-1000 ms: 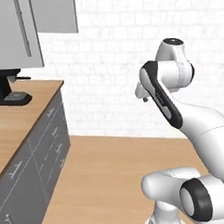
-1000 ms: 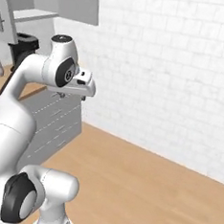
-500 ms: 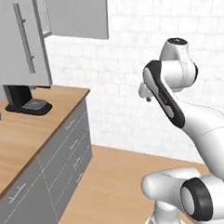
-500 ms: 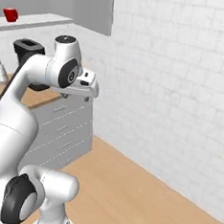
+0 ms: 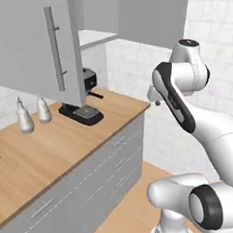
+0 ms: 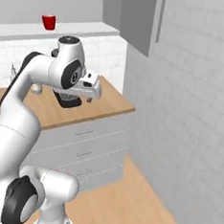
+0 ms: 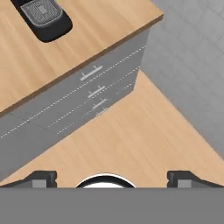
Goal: Gather all objects into one cabinet and sort the glasses and bowls to opposite sides.
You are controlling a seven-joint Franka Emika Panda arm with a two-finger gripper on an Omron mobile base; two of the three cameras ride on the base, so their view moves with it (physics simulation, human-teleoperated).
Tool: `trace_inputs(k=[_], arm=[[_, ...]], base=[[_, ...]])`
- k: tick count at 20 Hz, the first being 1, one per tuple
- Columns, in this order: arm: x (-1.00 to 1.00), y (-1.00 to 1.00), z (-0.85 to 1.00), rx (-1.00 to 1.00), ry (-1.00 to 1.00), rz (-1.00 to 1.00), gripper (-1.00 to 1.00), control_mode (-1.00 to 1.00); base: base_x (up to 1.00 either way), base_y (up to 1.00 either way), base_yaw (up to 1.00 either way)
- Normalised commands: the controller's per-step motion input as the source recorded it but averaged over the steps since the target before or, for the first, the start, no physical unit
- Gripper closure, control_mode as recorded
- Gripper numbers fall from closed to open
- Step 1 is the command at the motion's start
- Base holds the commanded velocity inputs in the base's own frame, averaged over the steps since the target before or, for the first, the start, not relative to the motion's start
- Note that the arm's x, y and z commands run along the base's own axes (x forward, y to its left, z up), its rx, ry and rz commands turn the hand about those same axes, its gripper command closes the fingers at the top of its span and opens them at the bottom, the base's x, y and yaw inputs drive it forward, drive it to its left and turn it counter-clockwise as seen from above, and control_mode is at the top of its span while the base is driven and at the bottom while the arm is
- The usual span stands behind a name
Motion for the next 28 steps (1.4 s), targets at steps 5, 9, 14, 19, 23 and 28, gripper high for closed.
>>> trace_inputs(k=[5,9,14,19,23,28], arm=[[0.00,0.00,0.00,0.00,0.00,0.00,-1.00,1.00],[0.00,0.00,0.00,0.00,0.00,0.00,-1.00,1.00],[0.00,0.00,0.00,0.00,0.00,0.00,-1.00,1.00],[0.00,0.00,0.00,0.00,0.00,0.00,-1.00,1.00],[0.00,0.00,0.00,0.00,0.00,0.00,-1.00,1.00],[0.00,0.00,0.00,0.00,0.00,0.00,-1.00,1.00]], base=[[0.92,-0.03,0.69],[0.99,-0.21,0.71],[1.00,-0.34,0.72],[0.93,-0.29,0.58],[0.11,-0.01,0.00],[0.03,-0.57,-0.01]])
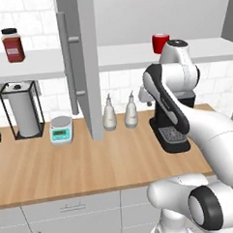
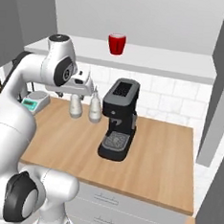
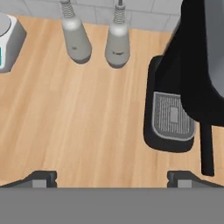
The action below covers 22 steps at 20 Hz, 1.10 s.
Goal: Gather all objects into one cabinet and sort the glasses and bowls to opposite sides.
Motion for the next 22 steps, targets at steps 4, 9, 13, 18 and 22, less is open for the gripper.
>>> trace_inputs(k=[4,9,13,18,22], arm=[[0.00,0.00,0.00,0.00,0.00,0.00,-1.00,1.00],[0.00,0.00,0.00,0.00,0.00,0.00,-1.00,1.00],[0.00,0.00,0.00,0.00,0.00,0.00,-1.00,1.00],[0.00,0.00,0.00,0.00,0.00,0.00,-1.00,1.00],[0.00,0.00,0.00,0.00,0.00,0.00,-1.00,1.00]], base=[[0.58,-0.11,-0.03],[0.97,-0.14,-0.01],[0.27,-0.17,-0.01],[-0.44,-0.34,-0.01],[0.21,-0.31,-0.04]])
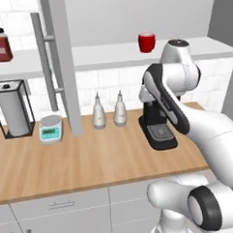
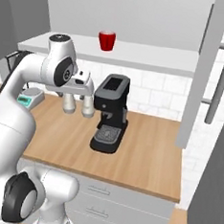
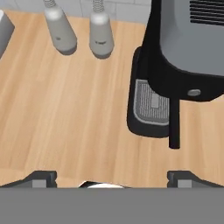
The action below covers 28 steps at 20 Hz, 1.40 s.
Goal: Gather all objects into one cabinet and sort the glasses and bowls to opposite sides.
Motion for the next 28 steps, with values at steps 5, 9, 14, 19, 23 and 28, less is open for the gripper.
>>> trace_inputs(k=[5,9,14,19,23,28], arm=[[0.00,0.00,0.00,0.00,0.00,0.00,-1.00,1.00],[0.00,0.00,0.00,0.00,0.00,0.00,-1.00,1.00],[0.00,0.00,0.00,0.00,0.00,0.00,-1.00,1.00],[0.00,0.00,0.00,0.00,0.00,0.00,-1.00,1.00],[0.04,-0.41,0.46,0.08,-0.59,0.02,-1.00,-1.00],[0.25,-0.38,0.56,0.06,-0.77,0.14,-1.00,-1.00]], base=[[0.93,-0.06,0.00],[0.58,-0.01,0.00],[0.00,0.00,0.00],[0.03,-0.02,0.00],[0.00,0.00,0.00],[0.00,0.00,0.00]])
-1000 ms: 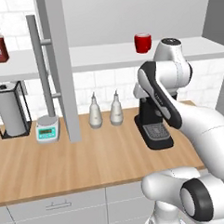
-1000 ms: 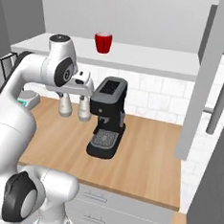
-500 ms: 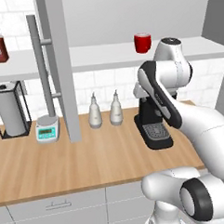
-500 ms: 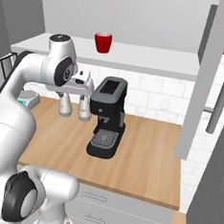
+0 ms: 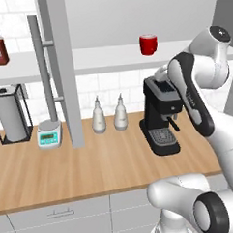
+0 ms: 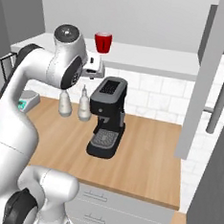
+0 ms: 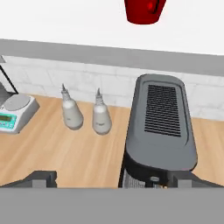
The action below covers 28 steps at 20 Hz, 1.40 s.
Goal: Gather all objects into one cabinet and sort the glasses and bowls to opposite sides.
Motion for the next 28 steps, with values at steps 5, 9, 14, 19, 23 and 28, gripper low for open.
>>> trace_inputs(k=[5,9,14,19,23,28], arm=[[0.82,-0.07,0.11,0.00,-0.64,0.07,-1.00,-1.00],[0.70,0.00,0.19,0.00,-0.36,-0.06,-1.00,-1.00],[0.02,0.02,0.05,0.00,0.02,-0.01,-1.00,-1.00],[0.12,-0.07,0.53,0.00,0.01,-0.02,-1.00,-1.00],[0.26,-0.02,0.95,0.00,0.00,-0.05,-1.00,-1.00],[0.21,0.00,0.39,0.00,0.04,-0.02,-1.00,-1.00]], base=[[0.00,0.00,0.00],[0.00,0.00,0.00],[0.00,0.00,0.00],[0.00,0.00,0.00],[0.00,0.00,0.00],[0.00,0.00,0.00]])
